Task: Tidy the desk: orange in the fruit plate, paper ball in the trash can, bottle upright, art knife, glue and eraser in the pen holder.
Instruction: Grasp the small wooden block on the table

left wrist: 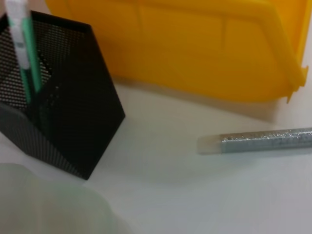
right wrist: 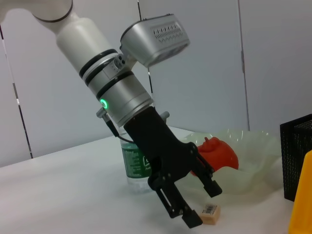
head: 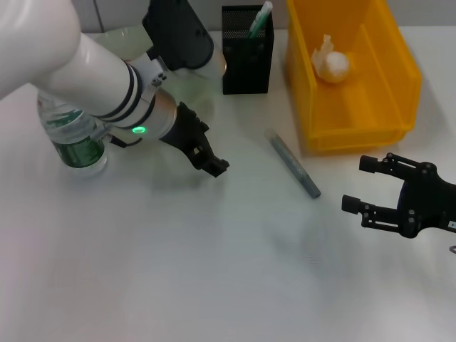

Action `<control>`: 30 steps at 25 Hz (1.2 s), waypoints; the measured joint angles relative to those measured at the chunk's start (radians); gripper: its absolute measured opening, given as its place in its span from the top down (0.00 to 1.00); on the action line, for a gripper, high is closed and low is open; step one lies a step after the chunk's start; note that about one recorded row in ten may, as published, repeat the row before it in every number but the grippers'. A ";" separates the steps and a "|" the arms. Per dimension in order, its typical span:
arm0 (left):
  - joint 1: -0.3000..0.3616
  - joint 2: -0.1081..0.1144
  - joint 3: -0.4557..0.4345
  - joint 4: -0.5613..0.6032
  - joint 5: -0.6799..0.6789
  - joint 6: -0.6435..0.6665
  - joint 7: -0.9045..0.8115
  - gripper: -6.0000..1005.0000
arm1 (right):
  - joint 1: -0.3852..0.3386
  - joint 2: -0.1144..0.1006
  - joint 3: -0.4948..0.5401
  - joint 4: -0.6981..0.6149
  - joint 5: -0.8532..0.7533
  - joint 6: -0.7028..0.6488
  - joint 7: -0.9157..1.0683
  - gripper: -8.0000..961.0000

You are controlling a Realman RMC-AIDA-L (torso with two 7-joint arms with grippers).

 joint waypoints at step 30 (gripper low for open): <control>0.140 0.000 0.112 0.169 -0.073 -0.026 -0.025 0.21 | -0.008 0.001 0.000 0.000 0.000 -0.002 0.008 0.16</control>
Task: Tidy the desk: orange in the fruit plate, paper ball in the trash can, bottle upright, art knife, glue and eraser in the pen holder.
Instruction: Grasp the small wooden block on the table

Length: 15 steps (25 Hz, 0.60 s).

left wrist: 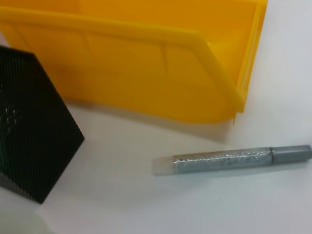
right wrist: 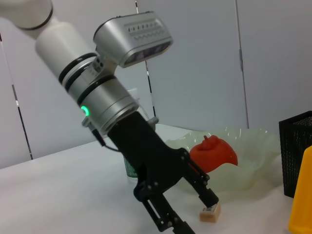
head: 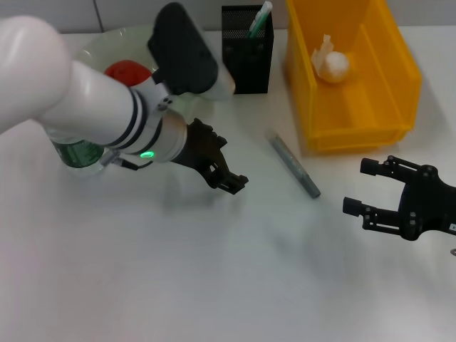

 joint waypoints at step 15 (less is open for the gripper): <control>0.268 0.007 -0.139 0.027 -0.440 -0.069 0.276 0.21 | -0.002 -0.002 0.000 -0.019 0.000 -0.010 0.002 0.16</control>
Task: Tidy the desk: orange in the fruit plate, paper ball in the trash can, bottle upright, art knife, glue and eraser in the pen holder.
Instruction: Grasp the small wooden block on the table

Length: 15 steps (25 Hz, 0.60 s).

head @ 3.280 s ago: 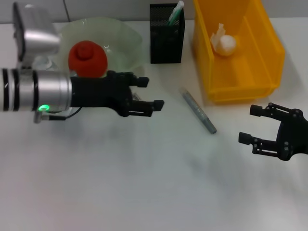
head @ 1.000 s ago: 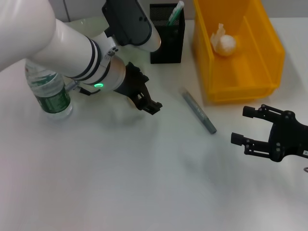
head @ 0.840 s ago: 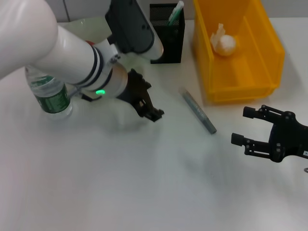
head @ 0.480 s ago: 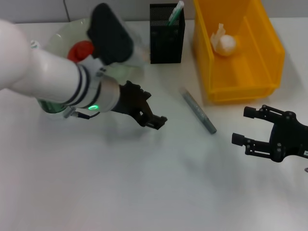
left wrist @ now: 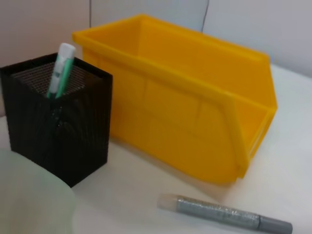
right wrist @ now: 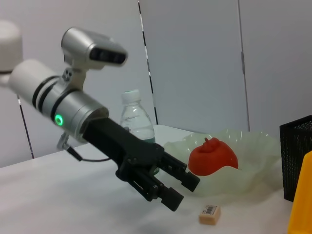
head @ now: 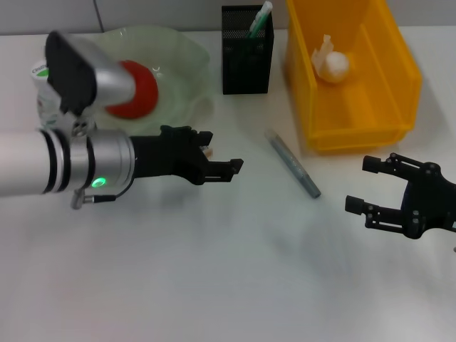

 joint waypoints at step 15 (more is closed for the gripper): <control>0.019 -0.006 0.015 -0.420 -0.687 -0.114 0.726 0.21 | 0.003 -0.004 0.000 -0.003 0.000 0.000 0.000 0.16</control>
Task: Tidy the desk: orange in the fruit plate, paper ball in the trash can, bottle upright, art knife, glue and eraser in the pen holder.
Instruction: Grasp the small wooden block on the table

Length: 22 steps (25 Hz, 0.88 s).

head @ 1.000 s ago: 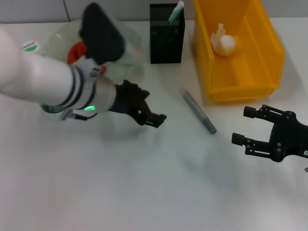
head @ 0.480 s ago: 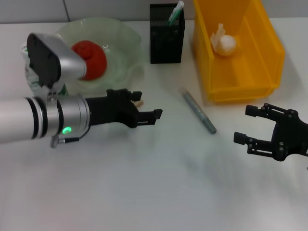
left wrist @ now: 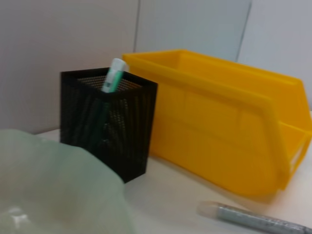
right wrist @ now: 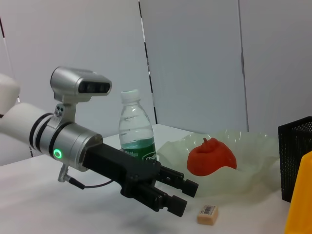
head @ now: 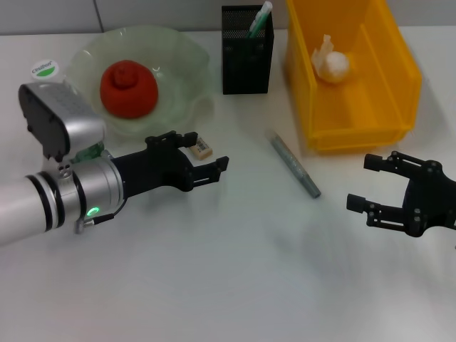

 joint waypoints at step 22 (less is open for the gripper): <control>-0.084 -0.001 0.008 -0.194 -0.209 -0.046 0.217 0.21 | 0.000 0.003 0.000 0.000 0.002 0.000 0.002 0.16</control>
